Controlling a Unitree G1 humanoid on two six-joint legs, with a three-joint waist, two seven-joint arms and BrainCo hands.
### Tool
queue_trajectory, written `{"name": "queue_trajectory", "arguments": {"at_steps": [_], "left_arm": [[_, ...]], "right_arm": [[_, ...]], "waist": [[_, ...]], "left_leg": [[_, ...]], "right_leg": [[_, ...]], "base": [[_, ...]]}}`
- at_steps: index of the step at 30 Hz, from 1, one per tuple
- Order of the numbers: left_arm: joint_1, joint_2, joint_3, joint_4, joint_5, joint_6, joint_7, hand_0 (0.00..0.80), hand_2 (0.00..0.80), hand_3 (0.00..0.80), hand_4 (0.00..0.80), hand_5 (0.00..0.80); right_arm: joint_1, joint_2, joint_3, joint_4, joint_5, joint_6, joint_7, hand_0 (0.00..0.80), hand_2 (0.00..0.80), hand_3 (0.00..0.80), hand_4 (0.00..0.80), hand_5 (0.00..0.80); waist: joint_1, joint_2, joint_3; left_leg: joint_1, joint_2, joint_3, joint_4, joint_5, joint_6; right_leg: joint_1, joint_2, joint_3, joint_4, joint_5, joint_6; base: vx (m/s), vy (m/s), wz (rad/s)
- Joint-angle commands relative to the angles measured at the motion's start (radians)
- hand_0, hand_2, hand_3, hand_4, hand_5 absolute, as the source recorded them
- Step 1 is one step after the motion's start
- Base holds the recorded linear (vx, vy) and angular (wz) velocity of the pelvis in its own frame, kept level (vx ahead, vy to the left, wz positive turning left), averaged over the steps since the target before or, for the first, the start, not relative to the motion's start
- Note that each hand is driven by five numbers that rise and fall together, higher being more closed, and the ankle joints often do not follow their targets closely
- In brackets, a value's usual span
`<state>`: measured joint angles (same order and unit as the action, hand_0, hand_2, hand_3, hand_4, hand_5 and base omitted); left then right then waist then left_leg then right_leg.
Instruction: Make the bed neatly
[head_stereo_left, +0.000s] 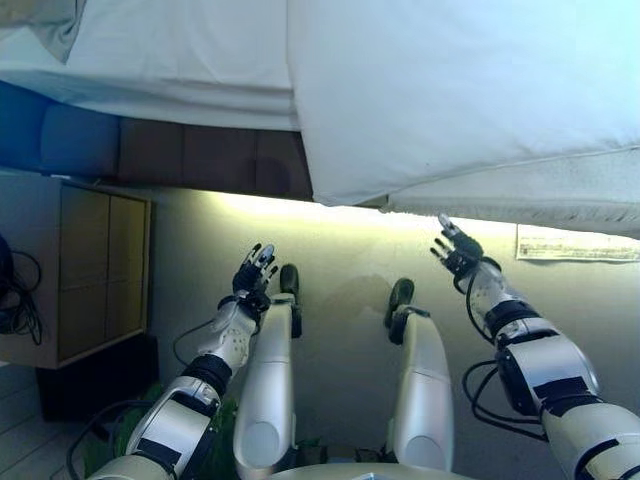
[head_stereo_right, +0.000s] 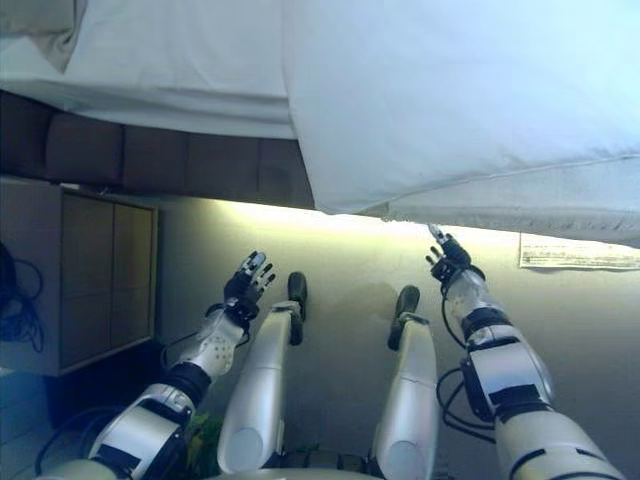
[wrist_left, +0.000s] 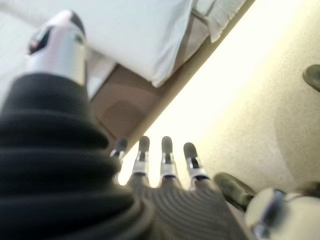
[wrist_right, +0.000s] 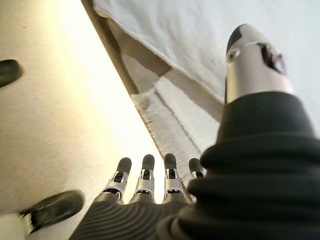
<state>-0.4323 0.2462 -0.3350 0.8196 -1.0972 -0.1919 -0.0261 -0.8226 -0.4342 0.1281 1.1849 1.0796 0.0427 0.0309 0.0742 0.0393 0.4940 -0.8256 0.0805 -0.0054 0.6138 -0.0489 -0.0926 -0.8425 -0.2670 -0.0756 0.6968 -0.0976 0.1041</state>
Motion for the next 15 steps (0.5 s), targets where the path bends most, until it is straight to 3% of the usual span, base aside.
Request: {"name": "queue_trajectory", "arguments": {"at_steps": [1, 5, 15], "left_arm": [[0.057, -0.001, 0.007, -0.069, -0.027, -0.044, -0.007, 0.0, 0.0, 0.0, 0.0, 0.0], [0.089, 0.005, 0.029, -0.09, -0.028, -0.049, -0.015, 0.0, 0.0, 0.0, 0.0, 0.0], [0.179, 0.036, 0.071, -0.151, -0.046, -0.05, -0.045, 0.0, 0.0, 0.0, 0.0, 0.0]], "right_arm": [[-0.021, -0.067, -0.04, -0.074, 0.126, -0.053, 0.075, 0.0, 0.0, 0.0, 0.0, 0.0], [-0.06, -0.082, -0.071, -0.127, 0.207, -0.076, 0.108, 0.0, 0.0, 0.0, 0.0, 0.0], [-0.204, -0.151, -0.067, -0.212, 0.181, -0.107, 0.086, 0.0, 0.0, 0.0, 0.0, 0.0]], "waist": [[0.023, 0.048, -0.046], [0.03, 0.052, -0.05], [0.065, 0.058, -0.06]], "left_leg": [[-0.047, -0.015, -0.023, 0.11, -0.094, 0.051], [-0.085, -0.021, -0.03, 0.143, -0.103, 0.055], [-0.122, -0.031, -0.045, 0.181, -0.102, 0.065]], "right_leg": [[-0.044, 0.008, 0.034, 0.001, 0.055, 0.001], [-0.08, 0.012, 0.042, 0.039, 0.046, -0.006], [-0.105, 0.017, 0.038, 0.091, 0.029, -0.023]], "base": [[0.0, 0.0, 0.0], [0.012, -0.012, 0.03], [0.024, -0.006, 0.05]]}}
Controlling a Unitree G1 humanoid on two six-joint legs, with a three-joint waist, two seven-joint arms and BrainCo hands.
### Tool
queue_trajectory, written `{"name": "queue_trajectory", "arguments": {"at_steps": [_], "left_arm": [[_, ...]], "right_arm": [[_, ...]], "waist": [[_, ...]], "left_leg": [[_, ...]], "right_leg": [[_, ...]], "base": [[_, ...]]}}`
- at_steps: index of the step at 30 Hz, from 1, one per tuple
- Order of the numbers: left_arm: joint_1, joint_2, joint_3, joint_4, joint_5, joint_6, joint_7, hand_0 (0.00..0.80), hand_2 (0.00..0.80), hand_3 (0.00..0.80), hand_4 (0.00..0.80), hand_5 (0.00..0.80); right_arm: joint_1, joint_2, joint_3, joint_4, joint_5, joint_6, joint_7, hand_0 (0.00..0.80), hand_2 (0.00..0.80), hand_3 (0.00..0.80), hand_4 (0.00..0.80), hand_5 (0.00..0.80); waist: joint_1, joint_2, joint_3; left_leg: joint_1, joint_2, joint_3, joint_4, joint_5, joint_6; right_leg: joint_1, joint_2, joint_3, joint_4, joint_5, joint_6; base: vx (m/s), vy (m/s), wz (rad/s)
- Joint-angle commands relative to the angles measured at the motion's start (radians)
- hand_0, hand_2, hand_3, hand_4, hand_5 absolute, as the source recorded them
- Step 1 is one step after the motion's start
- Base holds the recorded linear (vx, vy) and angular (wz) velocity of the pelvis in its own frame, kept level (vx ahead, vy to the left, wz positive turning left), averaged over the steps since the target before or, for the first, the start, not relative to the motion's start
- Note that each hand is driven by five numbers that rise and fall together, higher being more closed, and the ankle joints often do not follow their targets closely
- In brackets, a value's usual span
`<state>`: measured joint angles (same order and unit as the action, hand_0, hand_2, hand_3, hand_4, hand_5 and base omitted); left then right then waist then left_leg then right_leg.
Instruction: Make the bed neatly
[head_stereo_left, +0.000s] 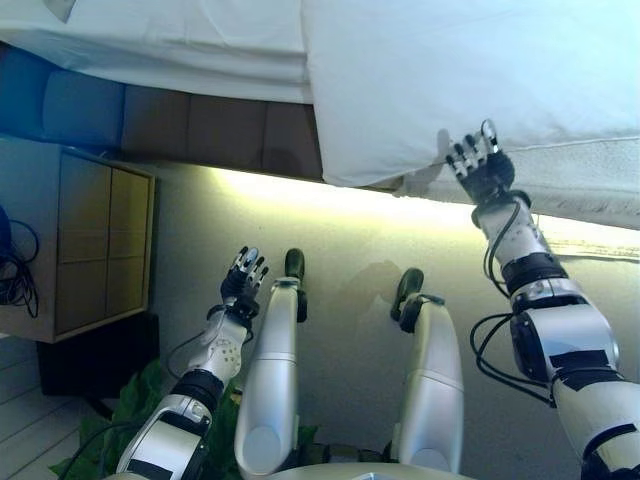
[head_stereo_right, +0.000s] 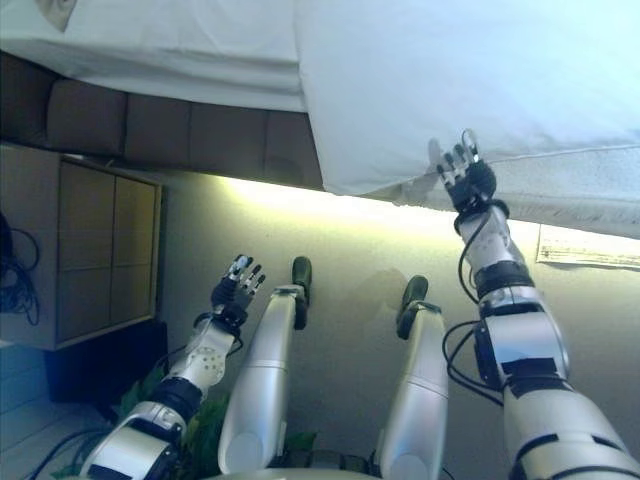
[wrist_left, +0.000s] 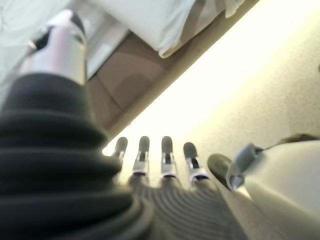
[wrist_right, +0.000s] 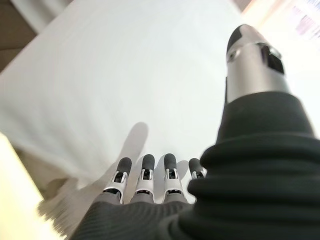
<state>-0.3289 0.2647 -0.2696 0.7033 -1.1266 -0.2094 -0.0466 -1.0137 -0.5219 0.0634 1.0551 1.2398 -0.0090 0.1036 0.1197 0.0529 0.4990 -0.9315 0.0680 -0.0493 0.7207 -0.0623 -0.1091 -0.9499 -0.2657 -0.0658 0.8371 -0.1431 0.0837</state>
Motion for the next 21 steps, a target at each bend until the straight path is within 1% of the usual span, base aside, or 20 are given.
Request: {"name": "queue_trajectory", "arguments": {"at_steps": [1, 6, 10, 12, 13, 14, 17, 21], "left_arm": [[0.085, 0.022, 0.011, -0.039, -0.015, -0.029, -0.027, 0.0, 0.0, 0.0, 0.0, 0.0], [0.141, 0.041, 0.035, -0.066, -0.013, -0.026, -0.047, 0.0, 0.0, 0.0, 0.0, 0.0], [0.17, 0.06, 0.048, -0.089, -0.007, -0.012, -0.059, 0.0, 0.0, 0.0, 0.0, 0.0], [0.176, 0.069, 0.049, -0.1, -0.004, -0.009, -0.063, 0.0, 0.0, 0.0, 0.0, 0.0], [0.177, 0.07, 0.048, -0.102, -0.006, -0.009, -0.063, 0.0, 0.0, 0.0, 0.0, 0.0], [0.176, 0.07, 0.048, -0.104, -0.005, -0.008, -0.063, 0.0, 0.0, 0.0, 0.0, 0.0], [0.166, 0.071, 0.037, -0.095, 0.003, -0.012, -0.073, 0.0, 0.0, 0.0, 0.0, 0.0], [0.148, 0.062, 0.022, -0.07, -0.003, -0.035, -0.088, 0.0, 0.0, 0.0, 0.0, 0.0]], "right_arm": [[-0.024, -0.068, 0.002, -0.097, 0.017, -0.054, 0.007, 0.0, 0.0, 0.0, 0.0, 0.0], [-0.074, -0.104, 0.019, -0.146, -0.005, -0.055, -0.01, 0.0, 0.0, 0.0, 0.0, 0.0], [-0.115, -0.119, 0.041, -0.188, -0.022, -0.076, -0.033, 0.0, 0.0, 0.0, 0.0, 0.0], [-0.127, -0.126, 0.057, -0.192, -0.059, -0.046, -0.084, 0.0, 0.0, 0.0, 0.0, 0.0], [-0.129, -0.127, 0.063, -0.187, -0.058, -0.04, -0.094, 0.0, 0.0, 0.0, 0.0, 0.0], [-0.134, -0.129, 0.067, -0.174, -0.062, -0.019, -0.112, 0.0, 0.0, 0.0, 0.0, 0.0], [-0.112, -0.128, 0.063, -0.106, -0.051, 0.035, -0.091, 0.0, 0.0, 0.0, 0.0, 0.0], [-0.089, -0.109, 0.057, -0.021, -0.057, 0.052, -0.06, 0.0, 0.0, 0.0, 0.0, 0.0]], "waist": [[0.024, 0.042, -0.065], [0.041, 0.034, -0.062], [0.051, 0.028, -0.06], [0.054, 0.023, -0.06], [0.055, 0.022, -0.059], [0.057, 0.02, -0.058], [0.057, 0.016, -0.048], [0.052, 0.026, -0.032]], "left_leg": [[-0.014, -0.018, -0.002, 0.075, -0.087, 0.081], [-0.008, -0.011, -0.009, 0.099, -0.084, 0.083], [-0.004, -0.006, -0.014, 0.106, -0.084, 0.081], [-0.001, -0.003, -0.014, 0.102, -0.08, 0.079], [0.0, -0.003, -0.014, 0.101, -0.077, 0.079], [0.002, -0.003, -0.014, 0.099, -0.077, 0.079], [0.016, -0.001, -0.012, 0.085, -0.074, 0.085], [0.024, -0.002, -0.006, 0.069, -0.073, 0.088]], "right_leg": [[0.007, 0.015, 0.024, -0.049, 0.074, -0.003], [0.026, 0.011, 0.011, -0.028, 0.07, -0.009], [0.037, 0.009, 0.006, -0.023, 0.067, -0.009], [0.043, 0.01, 0.002, -0.027, 0.07, -0.009], [0.044, 0.011, 0.002, -0.029, 0.071, -0.009], [0.047, 0.011, 0.0, -0.031, 0.072, -0.009], [0.063, 0.012, -0.007, -0.054, 0.082, -0.006], [0.067, 0.013, -0.011, -0.075, 0.088, -0.006]], "base": [[0.05, -0.039, 0.06], [0.061, -0.034, 0.03], [0.039, -0.03, 0.05], [0.027, -0.023, 0.06], [0.012, -0.016, 0.06], [0.003, -0.018, 0.04], [0.0, 0.0, 0.0], [-0.028, 0.003, -0.01]]}}
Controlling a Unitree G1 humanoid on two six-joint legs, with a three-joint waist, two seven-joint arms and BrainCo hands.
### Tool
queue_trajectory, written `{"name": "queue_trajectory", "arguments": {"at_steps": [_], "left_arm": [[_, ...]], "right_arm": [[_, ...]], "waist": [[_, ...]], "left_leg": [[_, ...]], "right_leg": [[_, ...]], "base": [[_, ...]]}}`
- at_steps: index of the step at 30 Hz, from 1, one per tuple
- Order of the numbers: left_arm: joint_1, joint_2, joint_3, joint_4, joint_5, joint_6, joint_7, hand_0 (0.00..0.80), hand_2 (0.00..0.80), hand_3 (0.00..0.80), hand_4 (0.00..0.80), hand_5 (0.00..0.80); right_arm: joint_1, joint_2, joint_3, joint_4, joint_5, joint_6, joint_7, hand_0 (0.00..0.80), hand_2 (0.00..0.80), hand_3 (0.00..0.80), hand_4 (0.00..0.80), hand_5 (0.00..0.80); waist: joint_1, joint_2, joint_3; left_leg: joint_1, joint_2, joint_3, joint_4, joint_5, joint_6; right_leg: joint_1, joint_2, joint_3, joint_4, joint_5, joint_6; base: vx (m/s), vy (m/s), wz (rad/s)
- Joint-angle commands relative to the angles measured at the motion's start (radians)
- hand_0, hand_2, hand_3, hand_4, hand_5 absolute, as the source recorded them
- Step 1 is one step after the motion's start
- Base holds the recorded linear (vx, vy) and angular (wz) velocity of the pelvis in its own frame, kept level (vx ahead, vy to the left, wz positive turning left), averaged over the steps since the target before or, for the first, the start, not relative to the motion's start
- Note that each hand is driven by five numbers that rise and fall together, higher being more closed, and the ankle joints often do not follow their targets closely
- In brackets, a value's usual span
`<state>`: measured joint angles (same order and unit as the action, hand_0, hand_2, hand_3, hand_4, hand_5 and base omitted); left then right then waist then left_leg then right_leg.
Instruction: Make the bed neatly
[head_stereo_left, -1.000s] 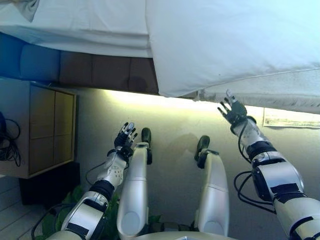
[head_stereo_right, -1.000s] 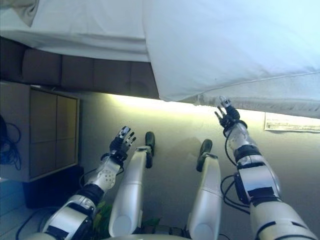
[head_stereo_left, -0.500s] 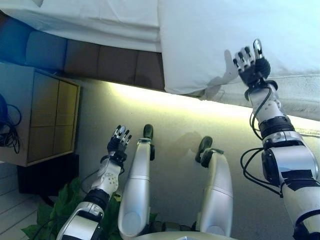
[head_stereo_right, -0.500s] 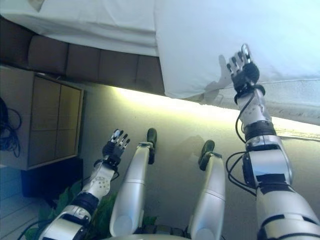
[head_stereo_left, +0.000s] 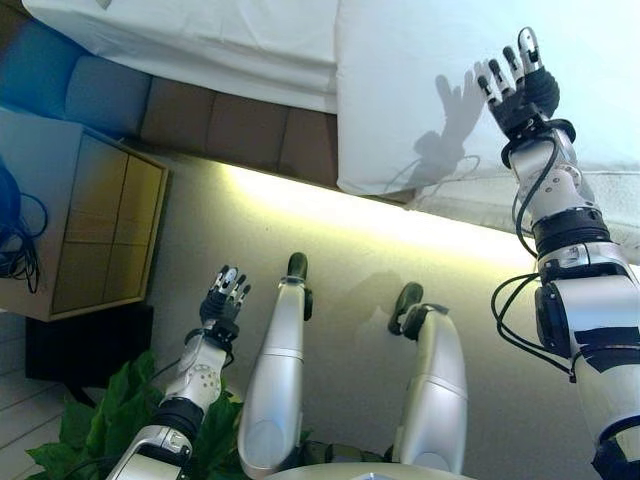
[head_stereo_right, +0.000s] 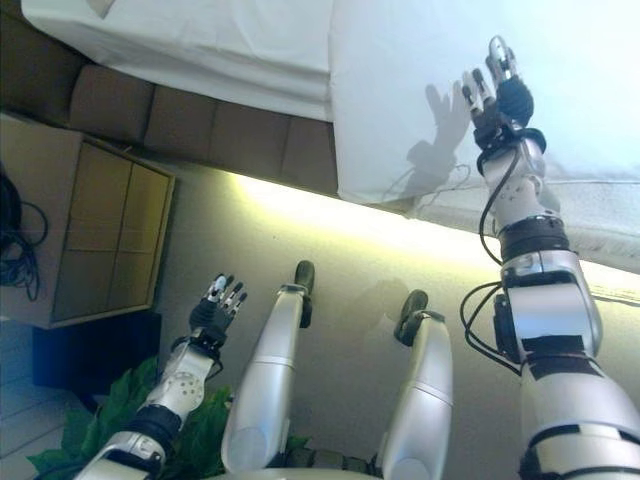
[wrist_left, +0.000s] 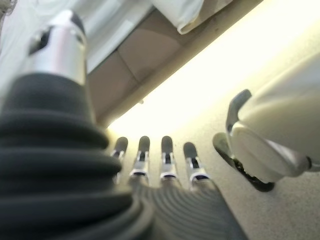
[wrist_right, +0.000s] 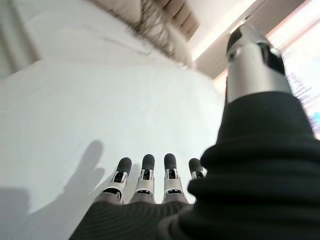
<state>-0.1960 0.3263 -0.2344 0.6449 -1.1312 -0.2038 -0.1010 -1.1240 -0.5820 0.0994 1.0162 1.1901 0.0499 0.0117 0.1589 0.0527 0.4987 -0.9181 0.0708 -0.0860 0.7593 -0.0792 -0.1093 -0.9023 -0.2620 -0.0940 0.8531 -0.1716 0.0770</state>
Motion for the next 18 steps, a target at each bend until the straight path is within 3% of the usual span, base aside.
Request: {"name": "queue_trajectory", "arguments": {"at_steps": [1, 18], "left_arm": [[0.01, -0.001, -0.016, -0.007, -0.001, -0.046, -0.034, 0.0, 0.0, 0.0, 0.0, 0.0], [-0.052, -0.041, -0.05, -0.02, -0.041, -0.101, -0.023, 0.0, 0.0, 0.0, 0.0, 0.0]], "right_arm": [[0.027, -0.044, 0.021, 0.029, -0.009, -0.005, 0.036, 0.0, 0.0, 0.0, 0.0, 0.0], [0.146, -0.008, -0.013, 0.118, 0.038, -0.004, 0.04, 0.0, 0.0, 0.0, 0.0, 0.0]], "waist": [[0.01, 0.029, -0.029], [-0.037, 0.059, 0.015]], "left_leg": [[0.009, -0.004, 0.032, 0.027, -0.055, 0.087], [0.032, 0.016, 0.05, -0.052, -0.033, 0.069]], "right_leg": [[0.018, 0.01, 0.019, -0.094, 0.117, 0.001], [0.006, 0.016, 0.03, -0.126, 0.106, -0.005]], "base": [[-0.047, 0.029, 0.0], [-0.012, -0.002, -0.04]]}}
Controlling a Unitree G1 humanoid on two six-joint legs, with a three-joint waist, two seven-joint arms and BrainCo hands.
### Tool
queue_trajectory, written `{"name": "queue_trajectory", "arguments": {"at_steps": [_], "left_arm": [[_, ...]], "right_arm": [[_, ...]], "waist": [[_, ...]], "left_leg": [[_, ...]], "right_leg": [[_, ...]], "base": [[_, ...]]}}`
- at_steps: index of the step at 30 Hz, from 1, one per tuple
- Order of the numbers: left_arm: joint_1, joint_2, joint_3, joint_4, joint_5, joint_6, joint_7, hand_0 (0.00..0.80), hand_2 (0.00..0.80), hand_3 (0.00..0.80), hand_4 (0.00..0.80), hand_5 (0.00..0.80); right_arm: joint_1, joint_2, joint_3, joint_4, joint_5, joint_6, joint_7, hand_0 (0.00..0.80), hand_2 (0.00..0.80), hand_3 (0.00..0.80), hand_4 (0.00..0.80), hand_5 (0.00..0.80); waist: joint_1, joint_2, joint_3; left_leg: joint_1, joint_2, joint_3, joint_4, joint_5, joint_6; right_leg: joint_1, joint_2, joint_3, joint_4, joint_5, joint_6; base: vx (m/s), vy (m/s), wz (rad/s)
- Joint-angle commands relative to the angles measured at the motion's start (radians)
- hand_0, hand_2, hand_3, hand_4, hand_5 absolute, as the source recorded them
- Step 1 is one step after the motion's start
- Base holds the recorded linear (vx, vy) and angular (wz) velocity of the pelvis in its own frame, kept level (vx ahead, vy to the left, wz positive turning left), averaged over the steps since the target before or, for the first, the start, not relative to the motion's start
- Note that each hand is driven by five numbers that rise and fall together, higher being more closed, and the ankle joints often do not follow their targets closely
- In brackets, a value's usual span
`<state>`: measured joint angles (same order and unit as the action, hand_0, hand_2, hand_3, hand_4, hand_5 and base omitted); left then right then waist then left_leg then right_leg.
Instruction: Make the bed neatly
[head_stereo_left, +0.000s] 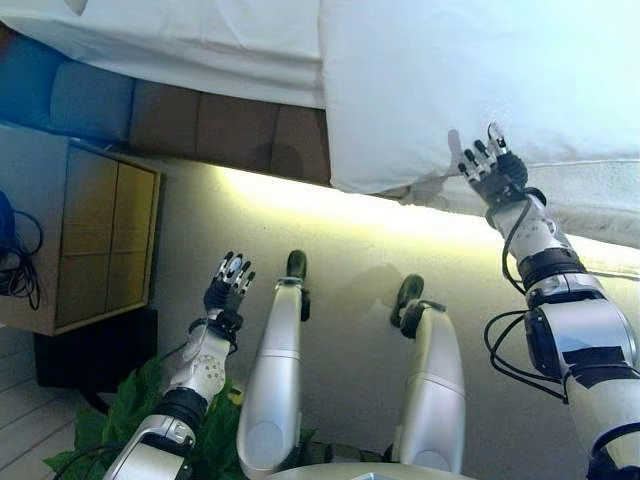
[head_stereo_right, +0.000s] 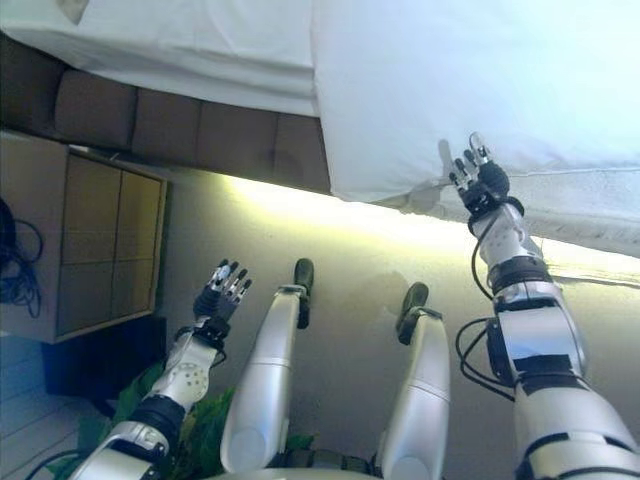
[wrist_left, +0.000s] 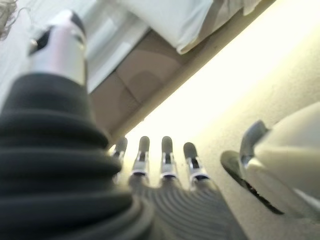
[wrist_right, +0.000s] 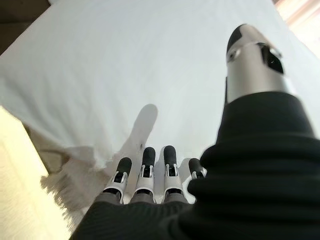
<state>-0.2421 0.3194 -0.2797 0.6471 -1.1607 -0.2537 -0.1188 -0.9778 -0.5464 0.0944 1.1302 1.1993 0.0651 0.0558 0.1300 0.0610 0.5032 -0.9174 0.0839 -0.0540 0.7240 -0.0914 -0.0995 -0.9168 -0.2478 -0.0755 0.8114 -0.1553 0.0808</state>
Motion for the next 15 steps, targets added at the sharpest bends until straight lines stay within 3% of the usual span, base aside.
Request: {"name": "queue_trajectory", "arguments": {"at_steps": [1, 15], "left_arm": [[-0.009, -0.035, -0.003, -0.019, -0.009, -0.052, 0.001, 0.0, 0.0, 0.0, 0.0, 0.0], [-0.01, -0.03, 0.019, -0.051, 0.009, -0.052, 0.045, 0.0, 0.0, 0.0, 0.0, 0.0]], "right_arm": [[0.003, -0.046, -0.013, 0.016, 0.029, -0.013, -0.018, 0.0, 0.0, 0.0, 0.0, 0.0], [0.027, -0.092, -0.049, 0.063, 0.065, 0.008, -0.114, 0.0, 0.0, 0.0, 0.0, 0.0]], "waist": [[-0.008, 0.052, 0.012], [-0.012, 0.061, 0.017]], "left_leg": [[0.034, 0.003, 0.019, -0.019, -0.02, 0.059], [0.016, 0.008, 0.014, -0.023, -0.019, 0.055]], "right_leg": [[0.021, 0.001, 0.01, -0.082, 0.088, -0.009], [-0.01, -0.001, 0.004, -0.052, 0.073, -0.016]], "base": [[0.029, -0.036, 0.01], [0.032, -0.043, 0.0]]}}
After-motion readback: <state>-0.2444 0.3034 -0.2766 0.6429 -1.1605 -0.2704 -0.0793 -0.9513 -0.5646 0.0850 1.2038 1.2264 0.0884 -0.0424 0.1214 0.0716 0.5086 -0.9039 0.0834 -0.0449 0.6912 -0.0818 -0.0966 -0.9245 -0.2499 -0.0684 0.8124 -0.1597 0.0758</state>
